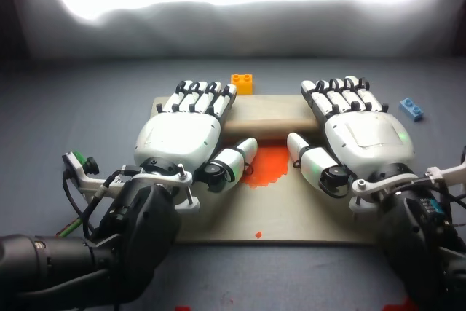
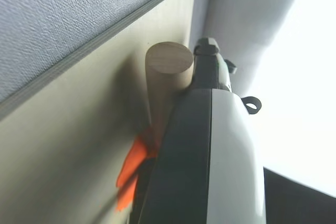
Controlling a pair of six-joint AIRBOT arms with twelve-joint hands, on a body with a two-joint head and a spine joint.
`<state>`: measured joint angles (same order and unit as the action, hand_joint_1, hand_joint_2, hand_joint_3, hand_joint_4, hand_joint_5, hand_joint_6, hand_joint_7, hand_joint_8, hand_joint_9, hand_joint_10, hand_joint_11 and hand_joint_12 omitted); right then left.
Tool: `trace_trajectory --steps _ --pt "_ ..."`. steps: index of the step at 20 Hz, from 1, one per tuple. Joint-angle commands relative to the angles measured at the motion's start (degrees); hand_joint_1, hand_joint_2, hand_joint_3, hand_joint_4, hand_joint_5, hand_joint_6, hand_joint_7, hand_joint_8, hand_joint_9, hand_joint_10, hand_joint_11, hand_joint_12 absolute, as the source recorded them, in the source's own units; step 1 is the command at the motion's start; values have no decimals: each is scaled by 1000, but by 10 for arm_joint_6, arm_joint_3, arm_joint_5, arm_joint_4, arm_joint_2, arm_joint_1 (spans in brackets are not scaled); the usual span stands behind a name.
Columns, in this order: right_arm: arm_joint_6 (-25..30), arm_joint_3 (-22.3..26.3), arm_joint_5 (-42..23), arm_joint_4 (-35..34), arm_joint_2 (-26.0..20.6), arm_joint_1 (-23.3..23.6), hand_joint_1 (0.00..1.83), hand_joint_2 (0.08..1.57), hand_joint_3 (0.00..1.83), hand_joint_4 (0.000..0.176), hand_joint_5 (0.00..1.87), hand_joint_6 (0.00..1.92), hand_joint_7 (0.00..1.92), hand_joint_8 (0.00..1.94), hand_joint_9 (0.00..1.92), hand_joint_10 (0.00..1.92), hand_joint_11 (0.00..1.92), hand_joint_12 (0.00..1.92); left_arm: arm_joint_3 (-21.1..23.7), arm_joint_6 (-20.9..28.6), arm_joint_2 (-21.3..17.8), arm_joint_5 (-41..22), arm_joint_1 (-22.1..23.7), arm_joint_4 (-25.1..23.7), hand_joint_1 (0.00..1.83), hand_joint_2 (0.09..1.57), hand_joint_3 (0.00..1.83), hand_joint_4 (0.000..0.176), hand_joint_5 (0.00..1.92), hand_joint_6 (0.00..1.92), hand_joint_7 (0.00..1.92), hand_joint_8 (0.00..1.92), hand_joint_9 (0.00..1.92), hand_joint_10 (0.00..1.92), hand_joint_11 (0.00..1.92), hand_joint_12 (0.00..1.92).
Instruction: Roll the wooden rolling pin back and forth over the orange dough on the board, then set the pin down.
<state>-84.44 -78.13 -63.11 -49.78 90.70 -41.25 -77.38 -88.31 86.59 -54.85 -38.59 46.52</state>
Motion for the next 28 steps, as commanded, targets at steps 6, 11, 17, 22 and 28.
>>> trace_trajectory --steps 6,11,17,22,28 --pt "8 -17 -37 30 5 14 0 1536 6 0 102 2 99 0 63 0 0 0 -19 1 7 -43 11 -26 0 1502 1 0 40 6 26 0 0 0 0 0" --pt "12 -43 -30 30 14 22 0 1524 0 0 89 0 80 0 55 0 0 0 -32 2 14 -38 16 -26 0 1504 2 0 52 10 31 3 0 0 0 0" --pt "19 -51 -17 30 14 24 0 1530 3 0 123 14 113 13 76 9 0 0 -35 6 16 -36 19 -30 0 1507 3 0 58 10 49 7 4 1 0 0" --pt "24 -52 -14 30 15 24 0 1533 4 0 119 10 108 7 67 4 0 0 -35 8 15 -34 19 -35 0 1506 3 0 44 3 44 4 9 4 0 0" --pt "28 -52 -14 31 17 27 0 1533 3 0 94 7 87 8 41 5 0 0 -37 9 15 -33 19 -35 0 1502 0 0 33 1 37 1 3 1 0 0"
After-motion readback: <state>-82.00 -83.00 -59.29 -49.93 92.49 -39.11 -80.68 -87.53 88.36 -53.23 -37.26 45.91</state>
